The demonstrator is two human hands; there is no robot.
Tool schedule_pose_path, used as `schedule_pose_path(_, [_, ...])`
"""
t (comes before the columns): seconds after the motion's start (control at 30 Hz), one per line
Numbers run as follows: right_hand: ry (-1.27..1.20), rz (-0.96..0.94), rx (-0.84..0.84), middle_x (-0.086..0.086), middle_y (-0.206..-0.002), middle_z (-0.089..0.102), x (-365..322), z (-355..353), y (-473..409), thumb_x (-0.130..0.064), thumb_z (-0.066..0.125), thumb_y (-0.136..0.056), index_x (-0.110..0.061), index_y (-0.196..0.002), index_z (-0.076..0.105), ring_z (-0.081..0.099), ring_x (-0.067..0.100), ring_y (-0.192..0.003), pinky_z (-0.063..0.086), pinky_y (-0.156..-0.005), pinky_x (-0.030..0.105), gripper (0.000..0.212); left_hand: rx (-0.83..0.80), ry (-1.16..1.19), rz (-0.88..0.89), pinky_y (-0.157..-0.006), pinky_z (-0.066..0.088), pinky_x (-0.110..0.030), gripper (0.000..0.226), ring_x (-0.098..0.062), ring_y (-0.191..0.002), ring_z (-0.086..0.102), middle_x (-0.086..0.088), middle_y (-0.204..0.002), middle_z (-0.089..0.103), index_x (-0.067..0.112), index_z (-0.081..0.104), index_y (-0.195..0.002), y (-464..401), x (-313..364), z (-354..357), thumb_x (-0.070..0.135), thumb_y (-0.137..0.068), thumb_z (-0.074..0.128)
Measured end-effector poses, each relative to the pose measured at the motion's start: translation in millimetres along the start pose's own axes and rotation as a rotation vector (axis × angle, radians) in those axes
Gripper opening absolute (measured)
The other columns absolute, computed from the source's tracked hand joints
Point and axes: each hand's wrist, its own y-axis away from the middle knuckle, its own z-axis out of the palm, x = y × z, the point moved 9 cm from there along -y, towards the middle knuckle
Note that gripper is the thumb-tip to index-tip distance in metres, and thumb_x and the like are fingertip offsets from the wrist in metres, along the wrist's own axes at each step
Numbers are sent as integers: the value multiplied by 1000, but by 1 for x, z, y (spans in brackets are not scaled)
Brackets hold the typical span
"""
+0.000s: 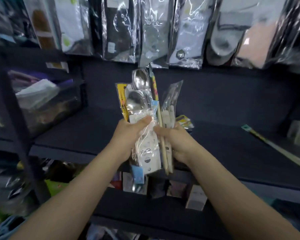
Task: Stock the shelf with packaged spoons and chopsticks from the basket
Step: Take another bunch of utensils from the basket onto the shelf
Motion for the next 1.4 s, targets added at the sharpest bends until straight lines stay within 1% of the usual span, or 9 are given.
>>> schedule_pose_path(0.13, [58,171,61,9,-66,72,11,-56,-27,-3,52,-90,-2,-86,62,62,15,-51,50,-54,24,11,-39,-52,-127,-63,58,-32,15,-21,-71,70,-10,-86,73,10,68,-90,-24,-5,25,22,-81,67])
schedule_pose_path(0.33, [258,361,81,3,-66,62,28,-137,-44,-2,48,-91,-8,-85,57,52,10,-48,40,-39,18,12,20,-264,-79,-65,54,-30,11,-20,-72,67,-7,-81,70,6,67,-89,-54,6,36,15,-84,63])
schedule_pose_path(0.5, [78,356,111,3,-66,63,31,-151,-59,-1,47,-90,-5,-85,59,52,10,-49,42,-38,17,13,-30,-448,62,-63,51,-29,10,-22,-72,64,-9,-82,68,7,66,-85,-79,21,68,14,-86,59])
schedule_pose_path(0.63, [194,391,172,8,-68,58,38,-161,-61,1,47,-88,-2,-80,58,53,12,-51,41,-38,18,13,-98,-364,-38,-61,53,-30,15,-19,-69,63,-11,-86,67,0,63,-97,-107,8,83,10,-86,59])
schedule_pose_path(0.83, [577,363,468,14,-60,54,21,-211,-60,0,51,-82,1,-84,52,55,20,-54,39,-49,26,2,-41,-264,-91,-54,47,-28,10,-19,-64,57,-9,-75,57,2,55,-89,-140,-13,83,-1,-80,57])
schedule_pose_path(0.97, [713,367,442,13,-69,55,29,-212,-63,-8,56,-81,-2,-77,54,52,21,-57,38,-53,25,8,-103,-384,18,-56,41,-27,53,-13,-74,50,0,-88,49,12,29,-124,-147,-19,92,-1,-80,55])
schedule_pose_path(1.07, [1014,305,437,16,-91,59,33,-210,-73,-17,59,-83,-5,-86,54,58,29,-83,37,-59,28,14,-210,-514,183,-69,43,-26,79,-15,-87,54,-4,-111,54,14,11,-139,-153,-15,94,2,-79,61])
schedule_pose_path(1.27, [1430,145,605,18,-122,52,5,-189,-72,-18,48,-91,-3,-118,50,51,36,-111,45,-88,39,31,-288,-775,280,-76,42,-30,76,-27,-108,57,-12,-124,56,12,22,-138,-163,-18,90,14,-78,69])
schedule_pose_path(1.4, [1396,58,599,16,-120,55,-22,-155,-80,-35,49,-92,-3,-115,50,54,35,-107,45,-82,39,40,-294,-819,287,-82,49,-37,68,-28,-105,58,-12,-120,57,11,30,-131,-170,-20,85,20,-77,70])
